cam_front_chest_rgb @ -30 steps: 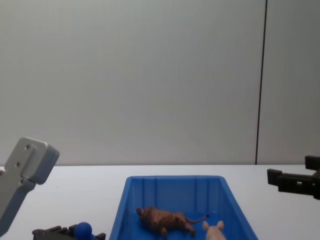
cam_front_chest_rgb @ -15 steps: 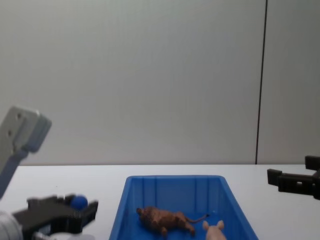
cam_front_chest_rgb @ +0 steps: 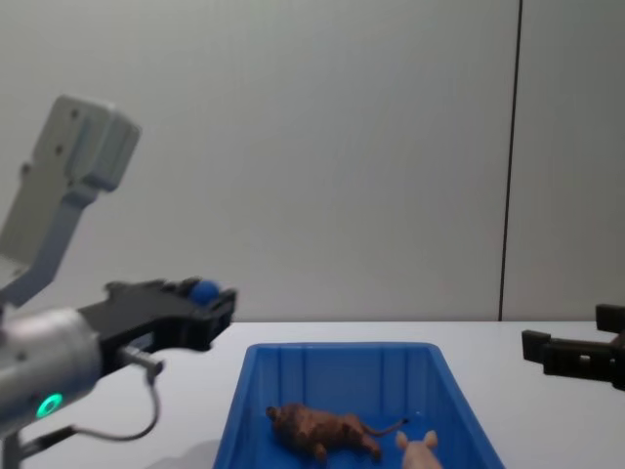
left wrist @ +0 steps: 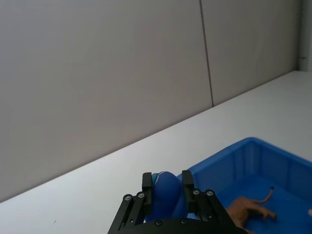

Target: Pick up the two dolls from the table and place them into the box.

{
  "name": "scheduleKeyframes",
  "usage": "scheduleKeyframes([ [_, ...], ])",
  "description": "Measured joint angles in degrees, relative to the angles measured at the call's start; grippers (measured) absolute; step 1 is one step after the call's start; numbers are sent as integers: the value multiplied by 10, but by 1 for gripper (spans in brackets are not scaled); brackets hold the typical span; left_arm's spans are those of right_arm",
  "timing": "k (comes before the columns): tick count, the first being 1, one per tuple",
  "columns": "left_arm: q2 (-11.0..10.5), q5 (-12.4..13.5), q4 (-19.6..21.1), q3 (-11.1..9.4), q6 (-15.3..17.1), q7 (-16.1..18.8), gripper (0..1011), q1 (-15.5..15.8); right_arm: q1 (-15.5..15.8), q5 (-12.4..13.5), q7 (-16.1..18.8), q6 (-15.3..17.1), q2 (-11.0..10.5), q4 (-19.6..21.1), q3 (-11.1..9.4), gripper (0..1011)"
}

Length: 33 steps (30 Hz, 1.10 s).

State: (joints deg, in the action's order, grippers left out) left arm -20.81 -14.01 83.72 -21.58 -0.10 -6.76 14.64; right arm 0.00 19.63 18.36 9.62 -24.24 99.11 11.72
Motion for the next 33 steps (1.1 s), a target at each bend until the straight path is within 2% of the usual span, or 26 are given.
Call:
scheduleKeyframes([
  [4,13,6,-6,-6,-6,-18,346,12,0,0,0,0,0,0,0,1001],
  [6,18,8,-9,-9,-9,-24,433,17,0,0,0,0,0,0,0,1001],
  [8,27,9,-14,-13,-12,-35,477,24,0,0,0,0,0,0,0,1001],
  [9,31,10,-17,-15,-15,-42,540,29,0,0,0,0,0,0,0,1001],
  [10,31,10,-17,-15,-15,-42,540,29,0,0,0,0,0,0,0,1001],
  [12,39,11,-22,-19,-18,-54,640,35,0,0,0,0,0,0,0,1001],
  [15,48,11,-29,-24,-23,-68,697,42,0,0,0,0,0,0,0,1001],
  [16,51,11,-32,-25,-25,-74,745,45,0,0,0,0,0,0,0,1001],
  [25,61,5,-44,-29,-44,-105,997,55,0,0,0,0,0,0,0,1001],
  [33,57,-4,-48,-22,-63,-125,1003,58,0,0,0,0,0,0,0,1001],
])
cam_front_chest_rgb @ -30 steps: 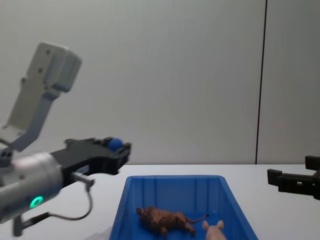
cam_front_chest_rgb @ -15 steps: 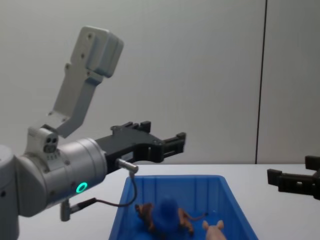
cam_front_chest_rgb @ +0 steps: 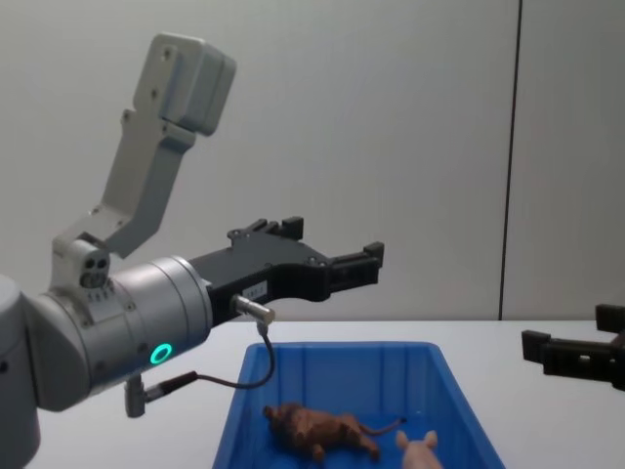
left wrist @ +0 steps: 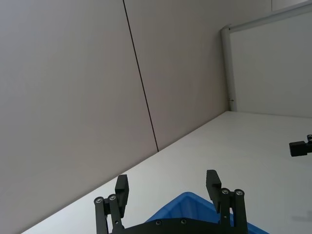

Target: Pick up the two dolls from the table and place them into the box.

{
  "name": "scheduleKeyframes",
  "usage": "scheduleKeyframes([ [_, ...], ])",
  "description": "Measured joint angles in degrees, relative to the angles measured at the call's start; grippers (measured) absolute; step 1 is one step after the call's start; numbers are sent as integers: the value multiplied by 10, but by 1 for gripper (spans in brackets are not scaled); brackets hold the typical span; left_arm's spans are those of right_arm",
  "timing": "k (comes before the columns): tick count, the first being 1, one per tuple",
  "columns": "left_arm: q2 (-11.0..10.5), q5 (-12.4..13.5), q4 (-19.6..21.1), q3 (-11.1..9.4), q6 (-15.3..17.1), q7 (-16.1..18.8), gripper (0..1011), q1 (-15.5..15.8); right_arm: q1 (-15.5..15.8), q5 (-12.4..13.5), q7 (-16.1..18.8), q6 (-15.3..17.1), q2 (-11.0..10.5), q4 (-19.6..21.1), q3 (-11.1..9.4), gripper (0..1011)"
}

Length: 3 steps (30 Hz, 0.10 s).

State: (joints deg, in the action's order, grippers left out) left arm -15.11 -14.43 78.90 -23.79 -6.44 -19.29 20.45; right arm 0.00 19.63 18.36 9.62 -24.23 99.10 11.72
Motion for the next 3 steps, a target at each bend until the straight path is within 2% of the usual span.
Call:
scheduleKeyframes([
  [3,-1,-3,-1,2,-5,-5,1003,1,0,0,0,0,0,0,0,1001],
])
